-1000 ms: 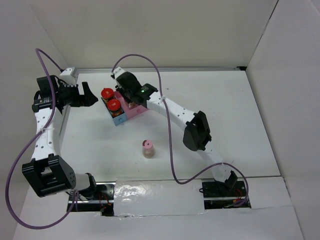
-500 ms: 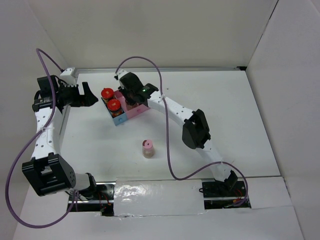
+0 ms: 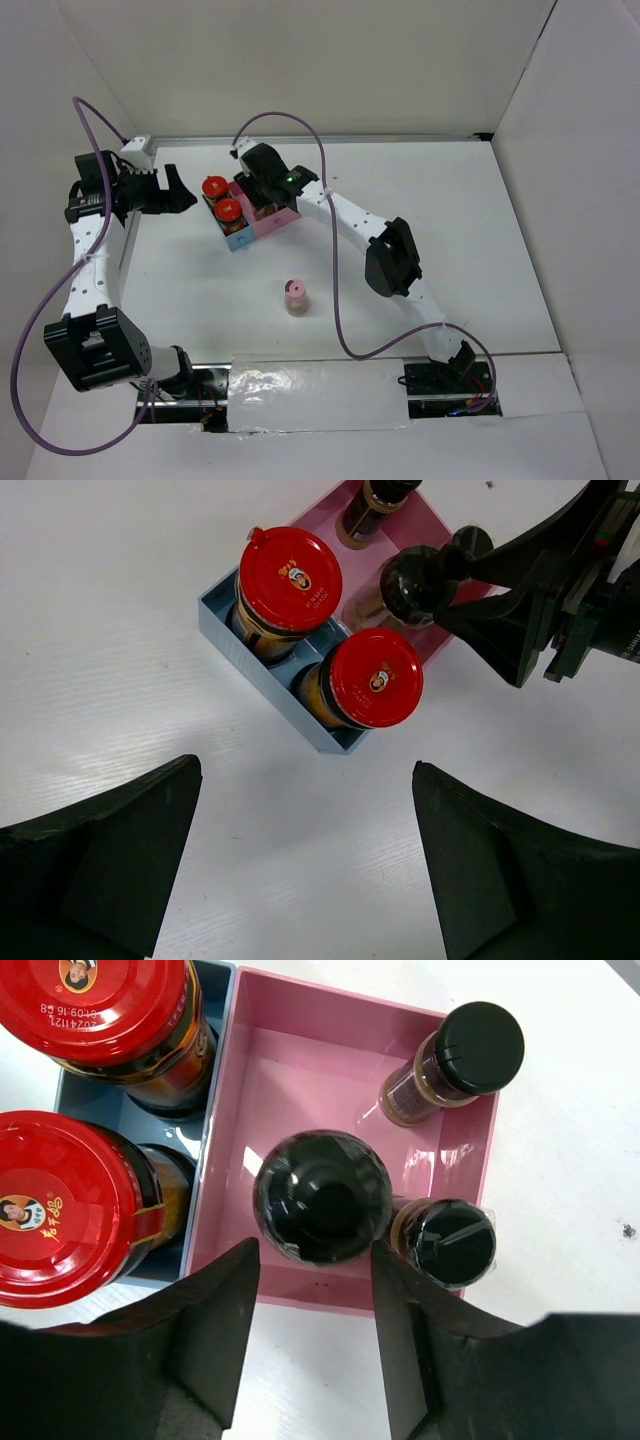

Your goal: Organize the condiment bottles

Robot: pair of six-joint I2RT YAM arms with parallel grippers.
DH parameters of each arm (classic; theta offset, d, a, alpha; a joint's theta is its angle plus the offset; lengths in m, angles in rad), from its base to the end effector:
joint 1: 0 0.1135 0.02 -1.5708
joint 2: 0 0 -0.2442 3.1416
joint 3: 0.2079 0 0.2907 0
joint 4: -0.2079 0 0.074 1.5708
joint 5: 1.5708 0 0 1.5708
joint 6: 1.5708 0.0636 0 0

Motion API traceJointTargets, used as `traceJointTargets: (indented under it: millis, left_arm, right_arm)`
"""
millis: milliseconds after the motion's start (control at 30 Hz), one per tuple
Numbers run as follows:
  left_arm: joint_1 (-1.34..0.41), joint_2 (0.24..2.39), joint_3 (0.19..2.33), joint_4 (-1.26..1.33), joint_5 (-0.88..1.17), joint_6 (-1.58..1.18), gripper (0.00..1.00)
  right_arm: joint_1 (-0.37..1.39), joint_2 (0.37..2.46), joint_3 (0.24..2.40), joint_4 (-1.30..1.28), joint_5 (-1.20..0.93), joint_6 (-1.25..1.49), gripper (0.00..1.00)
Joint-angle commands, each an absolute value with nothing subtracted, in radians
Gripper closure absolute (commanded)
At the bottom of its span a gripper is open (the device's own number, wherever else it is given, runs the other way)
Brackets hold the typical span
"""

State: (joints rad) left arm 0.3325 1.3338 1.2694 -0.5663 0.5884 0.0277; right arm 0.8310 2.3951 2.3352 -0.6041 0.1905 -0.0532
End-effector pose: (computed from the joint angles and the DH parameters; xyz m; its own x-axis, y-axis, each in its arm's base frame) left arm 0.3451 0.0818 0.3176 -0.5530 -0.1666 -0.8164 0.1676 0.9376 -0.3048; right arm 0.4095 0.4308 0.2381 -0.3816 -0.4956 -0.7802 -0.6459 0.7468 -0.1584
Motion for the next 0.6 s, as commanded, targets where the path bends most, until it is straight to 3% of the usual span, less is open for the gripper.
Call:
traceJointTargets:
  millis: [0, 267, 333, 467, 567]
  left_arm:
    - [0.336, 1.342, 1.287, -0.56, 0.624, 0.048, 0.01]
    - [0.336, 1.344, 1.324, -0.581, 0.652, 0.054, 0.01]
    - [0.328, 1.342, 1.365, -0.612, 0.682, 0.07, 0.01]
    - [0.253, 1.35, 1.46, -0.716, 0.874, 0.191, 0.01]
    - [0.159, 1.342, 1.517, -0.825, 0.954, 0.313, 0.01]
  right_arm:
    - [0.83, 2.402, 2.347, -0.563, 0.18, -0.063, 0.43]
    - [0.834, 2.35, 2.358, -0.569, 0.184, -0.057, 0.38]
    - [0.838, 2.31, 2.367, -0.583, 0.204, -0.055, 0.32]
    - [0.835, 2.165, 2.314, -0.614, 0.273, -0.009, 0.03]
    - [0.799, 1.976, 2.164, -0.614, 0.34, 0.033, 0.0]
